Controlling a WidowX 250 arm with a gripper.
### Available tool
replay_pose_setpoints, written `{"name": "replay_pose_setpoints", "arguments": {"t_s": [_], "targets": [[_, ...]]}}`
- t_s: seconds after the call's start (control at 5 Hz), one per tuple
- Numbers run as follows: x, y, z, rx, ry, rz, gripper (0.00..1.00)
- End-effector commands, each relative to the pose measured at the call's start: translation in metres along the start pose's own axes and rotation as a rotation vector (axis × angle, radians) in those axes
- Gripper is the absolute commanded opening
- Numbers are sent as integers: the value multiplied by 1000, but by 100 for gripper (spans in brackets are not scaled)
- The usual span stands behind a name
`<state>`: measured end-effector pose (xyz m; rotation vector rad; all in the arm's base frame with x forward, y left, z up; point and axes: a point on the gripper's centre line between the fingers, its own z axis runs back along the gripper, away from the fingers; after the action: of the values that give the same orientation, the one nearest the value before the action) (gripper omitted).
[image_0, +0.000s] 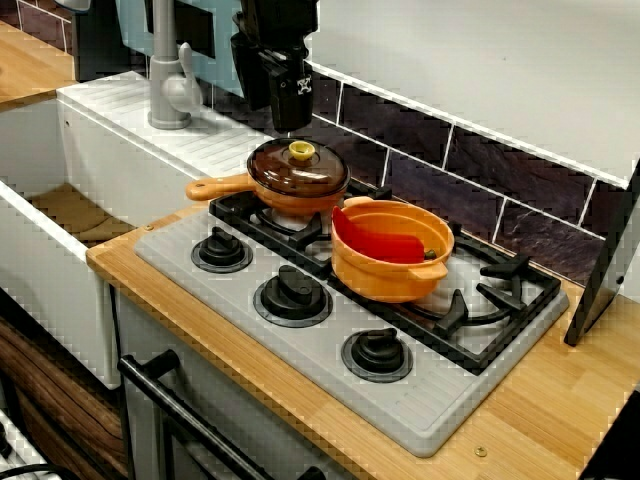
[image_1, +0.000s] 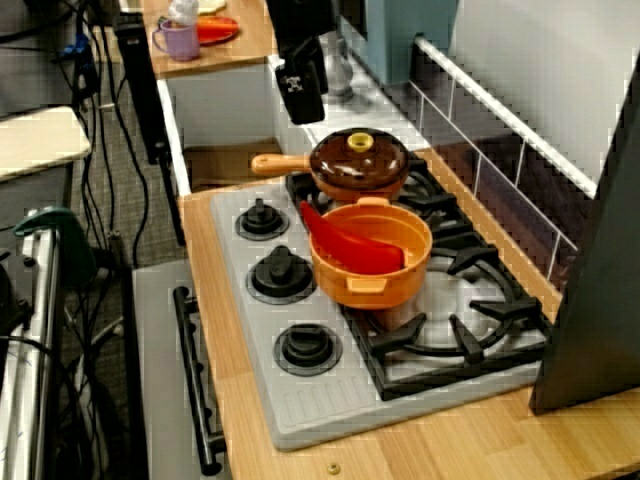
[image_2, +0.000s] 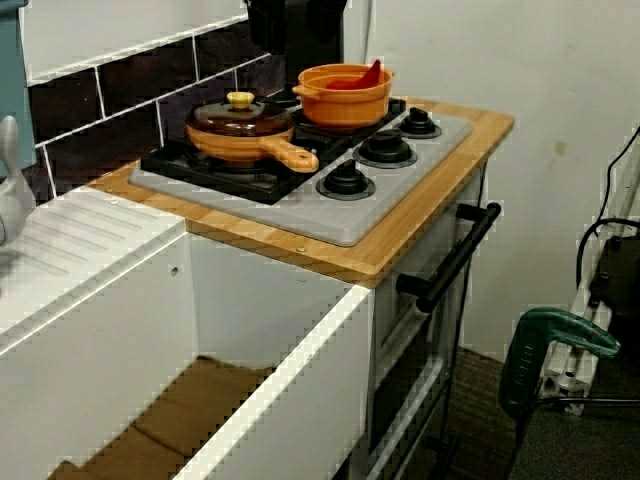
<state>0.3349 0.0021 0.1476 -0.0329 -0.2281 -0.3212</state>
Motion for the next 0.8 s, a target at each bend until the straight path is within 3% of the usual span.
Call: {"name": "replay_pose_setpoints", "arguments": {"t_s": [0.0,0.2,0.6], "targets": [[0,0,0,0,0,0,100],[15,-1,-7,61,-1,-12,100],[42,8,-3,84,-8,-68,100]]}}
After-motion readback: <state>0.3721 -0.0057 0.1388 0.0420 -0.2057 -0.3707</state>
